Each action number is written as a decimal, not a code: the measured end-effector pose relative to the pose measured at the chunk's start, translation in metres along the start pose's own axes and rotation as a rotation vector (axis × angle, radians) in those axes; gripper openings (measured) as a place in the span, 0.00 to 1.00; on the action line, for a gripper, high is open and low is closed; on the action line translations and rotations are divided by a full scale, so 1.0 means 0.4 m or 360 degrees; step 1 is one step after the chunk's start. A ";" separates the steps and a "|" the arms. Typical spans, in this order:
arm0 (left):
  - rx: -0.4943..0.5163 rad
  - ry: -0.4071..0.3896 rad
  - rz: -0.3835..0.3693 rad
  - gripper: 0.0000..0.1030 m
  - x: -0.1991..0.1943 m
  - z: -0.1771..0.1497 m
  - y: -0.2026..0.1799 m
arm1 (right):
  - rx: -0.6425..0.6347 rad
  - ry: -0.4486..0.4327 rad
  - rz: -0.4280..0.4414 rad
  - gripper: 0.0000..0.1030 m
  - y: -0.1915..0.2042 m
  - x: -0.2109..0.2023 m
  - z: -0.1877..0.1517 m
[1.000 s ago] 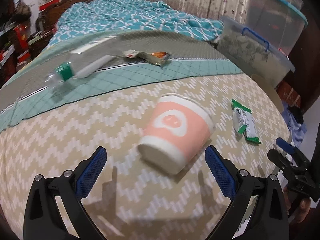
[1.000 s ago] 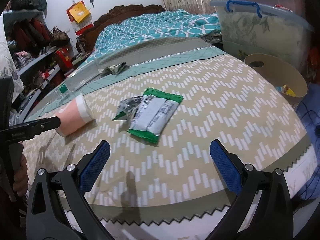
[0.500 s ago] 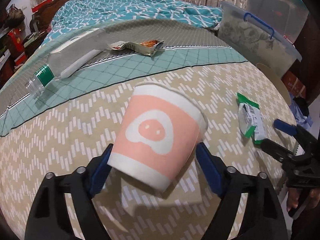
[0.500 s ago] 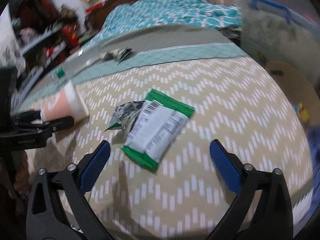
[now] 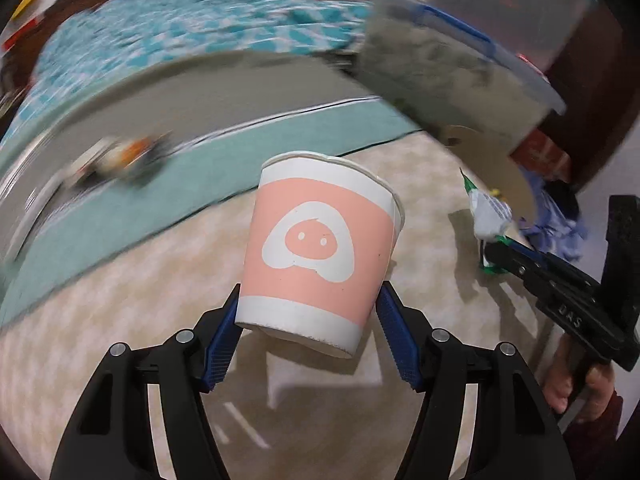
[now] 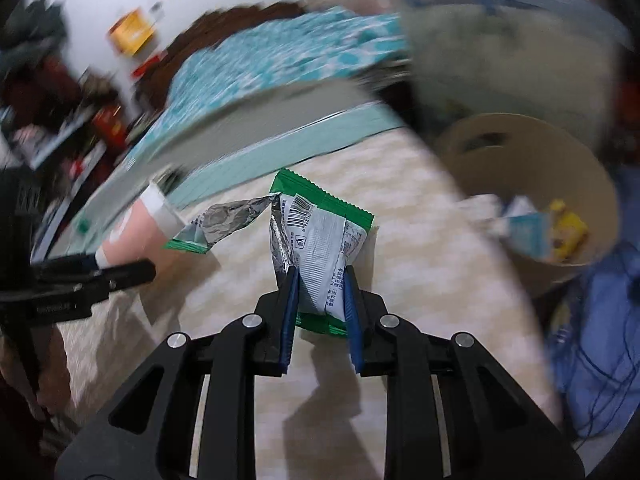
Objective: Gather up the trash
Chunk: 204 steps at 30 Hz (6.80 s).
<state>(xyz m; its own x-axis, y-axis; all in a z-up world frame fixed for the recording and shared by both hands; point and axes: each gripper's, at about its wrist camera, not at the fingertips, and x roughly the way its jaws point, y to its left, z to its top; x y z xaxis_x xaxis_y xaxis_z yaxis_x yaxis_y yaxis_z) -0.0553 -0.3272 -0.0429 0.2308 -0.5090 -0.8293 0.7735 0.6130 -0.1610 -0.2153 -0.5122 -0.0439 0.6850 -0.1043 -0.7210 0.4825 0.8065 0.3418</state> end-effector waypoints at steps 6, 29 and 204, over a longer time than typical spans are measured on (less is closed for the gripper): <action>0.0283 0.0014 -0.0187 0.62 0.131 0.169 -0.270 | 0.0315 -0.0114 -0.0178 0.27 -0.234 -0.029 0.079; -0.0081 -0.0010 0.0096 0.89 -0.026 0.011 0.136 | 0.0110 -0.0129 0.0136 0.79 -0.008 -0.009 0.075; 0.0090 -0.0172 0.0241 0.92 -0.249 -0.229 -0.055 | 0.0584 -0.0419 -0.0186 0.97 0.188 -0.257 -0.265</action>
<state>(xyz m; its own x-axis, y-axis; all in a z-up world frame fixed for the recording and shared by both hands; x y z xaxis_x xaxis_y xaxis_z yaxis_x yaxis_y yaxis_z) -0.1495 -0.2346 -0.0058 0.4068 -0.4775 -0.7788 0.7563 0.6543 -0.0061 -0.3074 -0.3792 -0.0080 0.7067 -0.3647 -0.6063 0.6937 0.5260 0.4921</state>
